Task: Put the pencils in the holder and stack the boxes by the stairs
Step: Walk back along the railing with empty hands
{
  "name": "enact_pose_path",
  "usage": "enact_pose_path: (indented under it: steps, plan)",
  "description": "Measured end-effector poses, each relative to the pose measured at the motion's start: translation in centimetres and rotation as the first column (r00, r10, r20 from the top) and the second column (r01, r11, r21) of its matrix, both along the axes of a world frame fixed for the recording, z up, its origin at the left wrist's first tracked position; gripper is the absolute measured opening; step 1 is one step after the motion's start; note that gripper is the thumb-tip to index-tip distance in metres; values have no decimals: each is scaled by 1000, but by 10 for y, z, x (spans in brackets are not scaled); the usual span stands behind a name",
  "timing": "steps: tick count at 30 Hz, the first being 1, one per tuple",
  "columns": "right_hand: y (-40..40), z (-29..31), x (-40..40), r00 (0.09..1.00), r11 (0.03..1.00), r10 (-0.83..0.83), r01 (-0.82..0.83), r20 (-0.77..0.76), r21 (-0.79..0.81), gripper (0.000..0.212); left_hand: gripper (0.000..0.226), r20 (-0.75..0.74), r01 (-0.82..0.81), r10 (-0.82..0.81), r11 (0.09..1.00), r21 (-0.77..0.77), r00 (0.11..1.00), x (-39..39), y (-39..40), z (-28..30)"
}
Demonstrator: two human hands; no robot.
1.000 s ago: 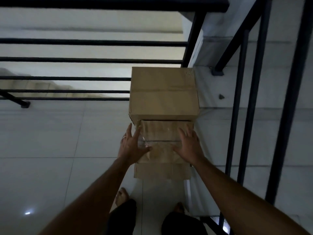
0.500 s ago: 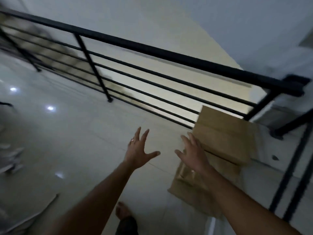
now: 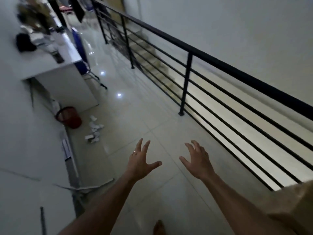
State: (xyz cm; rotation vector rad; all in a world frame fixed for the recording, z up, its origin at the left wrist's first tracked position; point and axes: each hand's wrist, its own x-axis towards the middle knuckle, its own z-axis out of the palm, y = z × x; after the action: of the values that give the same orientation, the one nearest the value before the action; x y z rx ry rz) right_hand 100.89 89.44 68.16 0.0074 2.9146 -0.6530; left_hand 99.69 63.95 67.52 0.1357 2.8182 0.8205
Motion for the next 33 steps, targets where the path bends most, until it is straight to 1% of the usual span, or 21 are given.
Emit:
enact_pose_path:
  steps: [3,7,12,15,19,21,24,27,31,33]
  plan:
    - [-46,-1,-41,993,993,115,-115,12,13,65,108,-20,-114,115,993,28,993,-17,-47,1]
    - [-105,-3,-98,967,967,256,-256,11,15,65,109,-19,-272,273,960,59,962,-34,-107,1]
    - [-163,-6,-174,927,927,376,-376,-15,5,66,108,-34,-385,386,922,41,922,-73,-158,0]
    - [-195,-5,-236,896,897,442,-442,-31,3,67,108,-54,-438,439,898,31,897,-121,-183,-3]
    - [-229,1,-332,858,859,511,-511,-44,3,67,109,-61,-522,524,852,51,849,-203,-199,-2]
    - [-245,3,-380,818,820,573,-572,-45,28,67,110,-51,-567,571,821,73,820,-241,-206,-4]
    - [-272,7,-438,776,777,629,-628,-47,40,67,109,-49,-626,633,773,107,773,-281,-217,-8]
    - [-305,7,-487,733,735,677,-676,-61,40,67,109,-46,-666,672,739,107,739,-312,-236,-17]
    - [-368,-4,-562,675,678,735,-734,-62,42,66,114,-21,-725,730,681,102,683,-366,-285,-39]
    - [-400,-11,-595,653,656,754,-754,-66,31,66,113,-23,-736,742,669,107,671,-393,-313,-49]
